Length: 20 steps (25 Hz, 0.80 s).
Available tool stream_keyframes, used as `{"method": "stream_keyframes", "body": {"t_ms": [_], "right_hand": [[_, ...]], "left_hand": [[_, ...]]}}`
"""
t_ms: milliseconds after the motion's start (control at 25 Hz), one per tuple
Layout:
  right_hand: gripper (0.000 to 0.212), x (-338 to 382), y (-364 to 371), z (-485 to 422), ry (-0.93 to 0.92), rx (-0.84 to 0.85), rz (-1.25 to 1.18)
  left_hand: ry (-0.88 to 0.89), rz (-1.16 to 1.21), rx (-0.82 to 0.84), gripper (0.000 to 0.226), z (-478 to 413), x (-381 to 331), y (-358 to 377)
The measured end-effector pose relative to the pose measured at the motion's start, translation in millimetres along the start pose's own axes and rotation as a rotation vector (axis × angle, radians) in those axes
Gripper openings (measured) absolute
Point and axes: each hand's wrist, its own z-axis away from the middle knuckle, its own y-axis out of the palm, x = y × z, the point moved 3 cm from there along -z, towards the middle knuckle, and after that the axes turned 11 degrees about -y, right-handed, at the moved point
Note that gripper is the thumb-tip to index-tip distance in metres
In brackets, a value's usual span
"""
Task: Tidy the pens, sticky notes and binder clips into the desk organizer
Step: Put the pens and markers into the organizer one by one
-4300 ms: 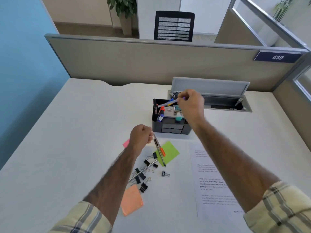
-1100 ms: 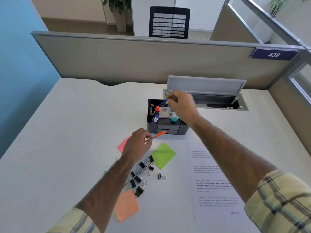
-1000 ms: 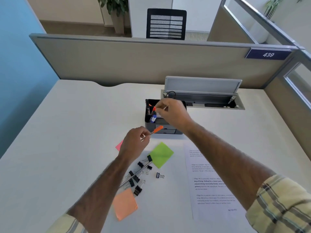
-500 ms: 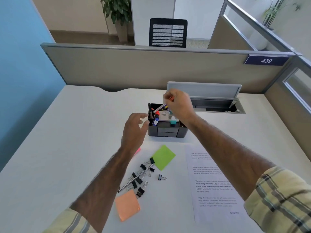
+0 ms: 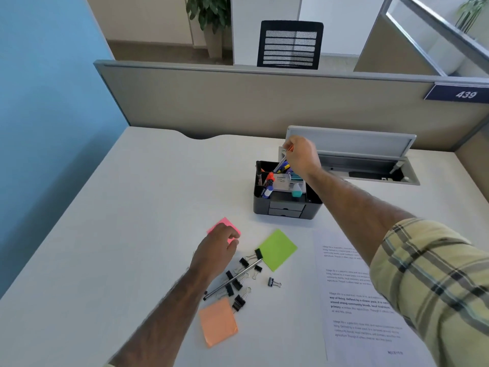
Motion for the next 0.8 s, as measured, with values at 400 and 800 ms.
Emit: {"method": "stream_keyframes", "body": {"t_ms": [400,800], "right_hand": [[0.036,-2,-6,18,-0.012,-0.119,-0.012],[0.019,-6,-30,74,-0.12,-0.163,0.009]], "left_hand": [[0.09,-0.482,0.093,0.022,19,-8,39],[0.064,-0.802,-0.039,0.018,24,-12,58]]}}
